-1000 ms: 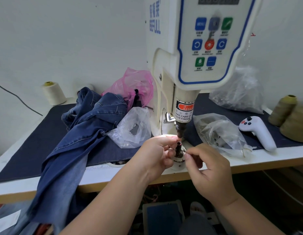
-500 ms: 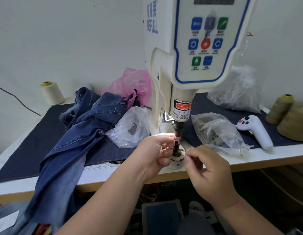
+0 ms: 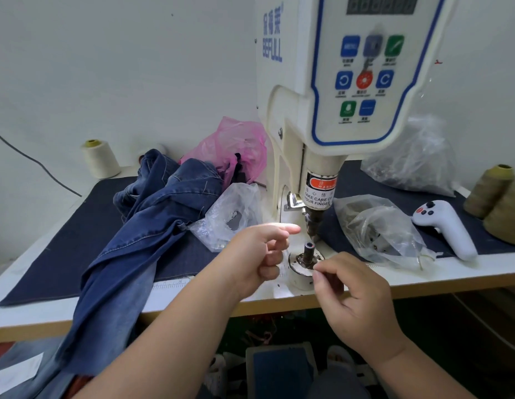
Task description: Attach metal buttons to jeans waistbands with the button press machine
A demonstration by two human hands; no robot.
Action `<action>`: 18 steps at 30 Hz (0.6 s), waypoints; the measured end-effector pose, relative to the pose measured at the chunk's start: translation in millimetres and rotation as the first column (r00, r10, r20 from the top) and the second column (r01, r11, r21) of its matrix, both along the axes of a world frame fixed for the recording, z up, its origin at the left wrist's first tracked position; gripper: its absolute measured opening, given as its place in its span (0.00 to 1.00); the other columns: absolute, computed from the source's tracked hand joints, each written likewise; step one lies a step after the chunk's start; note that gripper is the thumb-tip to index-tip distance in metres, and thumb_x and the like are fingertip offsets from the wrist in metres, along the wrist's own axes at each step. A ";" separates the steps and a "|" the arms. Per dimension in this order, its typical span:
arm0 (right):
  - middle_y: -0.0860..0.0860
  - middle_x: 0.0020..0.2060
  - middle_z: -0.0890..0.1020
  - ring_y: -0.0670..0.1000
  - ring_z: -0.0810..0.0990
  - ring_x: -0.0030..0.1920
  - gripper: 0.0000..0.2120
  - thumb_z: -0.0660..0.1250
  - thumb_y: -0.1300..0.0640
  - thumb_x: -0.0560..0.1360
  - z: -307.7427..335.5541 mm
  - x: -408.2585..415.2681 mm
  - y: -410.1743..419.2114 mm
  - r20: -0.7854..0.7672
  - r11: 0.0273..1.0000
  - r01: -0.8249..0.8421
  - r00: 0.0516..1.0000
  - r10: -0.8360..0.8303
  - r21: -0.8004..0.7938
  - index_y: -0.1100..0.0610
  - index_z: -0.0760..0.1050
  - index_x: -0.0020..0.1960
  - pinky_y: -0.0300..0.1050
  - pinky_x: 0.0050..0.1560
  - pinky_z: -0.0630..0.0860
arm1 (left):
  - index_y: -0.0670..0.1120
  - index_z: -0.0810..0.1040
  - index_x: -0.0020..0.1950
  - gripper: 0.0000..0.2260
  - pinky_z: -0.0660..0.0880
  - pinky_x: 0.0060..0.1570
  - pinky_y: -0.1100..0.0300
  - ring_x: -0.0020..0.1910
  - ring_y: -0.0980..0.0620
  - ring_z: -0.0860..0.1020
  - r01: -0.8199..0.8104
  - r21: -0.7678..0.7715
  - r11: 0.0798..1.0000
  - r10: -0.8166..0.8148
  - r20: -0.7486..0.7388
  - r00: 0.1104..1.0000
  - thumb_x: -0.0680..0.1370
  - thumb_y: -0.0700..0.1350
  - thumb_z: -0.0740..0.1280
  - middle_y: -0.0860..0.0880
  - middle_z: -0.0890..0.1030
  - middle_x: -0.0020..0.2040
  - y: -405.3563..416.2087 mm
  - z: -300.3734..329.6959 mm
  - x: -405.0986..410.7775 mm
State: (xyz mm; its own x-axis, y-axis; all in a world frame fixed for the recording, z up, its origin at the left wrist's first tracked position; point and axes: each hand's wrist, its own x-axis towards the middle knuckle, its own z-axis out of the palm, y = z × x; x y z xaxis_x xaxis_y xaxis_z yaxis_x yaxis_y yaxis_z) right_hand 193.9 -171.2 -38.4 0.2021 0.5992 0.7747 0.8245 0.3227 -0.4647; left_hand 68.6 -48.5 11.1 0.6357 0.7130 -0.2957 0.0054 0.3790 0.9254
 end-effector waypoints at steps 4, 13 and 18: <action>0.45 0.34 0.76 0.44 0.74 0.35 0.08 0.64 0.59 0.76 2.1 -4.2 3.1 0.006 0.999 -0.031 1.000 0.031 -0.013 0.59 0.79 0.41 0.38 0.34 0.72 | 0.49 0.82 0.49 0.08 0.68 0.30 0.63 0.29 0.57 0.73 0.053 0.598 0.800 0.247 -0.408 0.879 0.78 0.40 0.63 0.57 0.78 0.31 36.0 13.1 -14.0; 0.47 0.34 0.75 0.45 0.73 0.34 0.08 0.64 0.62 0.76 6.7 -13.4 12.7 0.019 0.996 -0.089 0.996 0.089 -0.014 0.61 0.78 0.40 0.39 0.33 0.72 | 0.44 0.74 0.67 0.19 0.69 0.58 0.46 0.64 0.36 0.69 0.336 0.882 0.332 0.818 -0.446 0.363 0.77 0.48 0.67 0.39 0.74 0.64 146.3 31.3 -48.4; 0.48 0.33 0.76 0.47 0.73 0.33 0.07 0.65 0.63 0.75 4.3 -16.2 16.7 0.029 0.991 -0.127 0.991 0.129 -0.039 0.61 0.78 0.40 0.43 0.31 0.72 | 0.41 0.62 0.74 0.42 0.68 0.63 0.38 0.70 0.32 0.64 0.274 0.796 0.540 0.758 -0.601 0.253 0.69 0.58 0.76 0.37 0.67 0.71 179.4 6.6 -55.9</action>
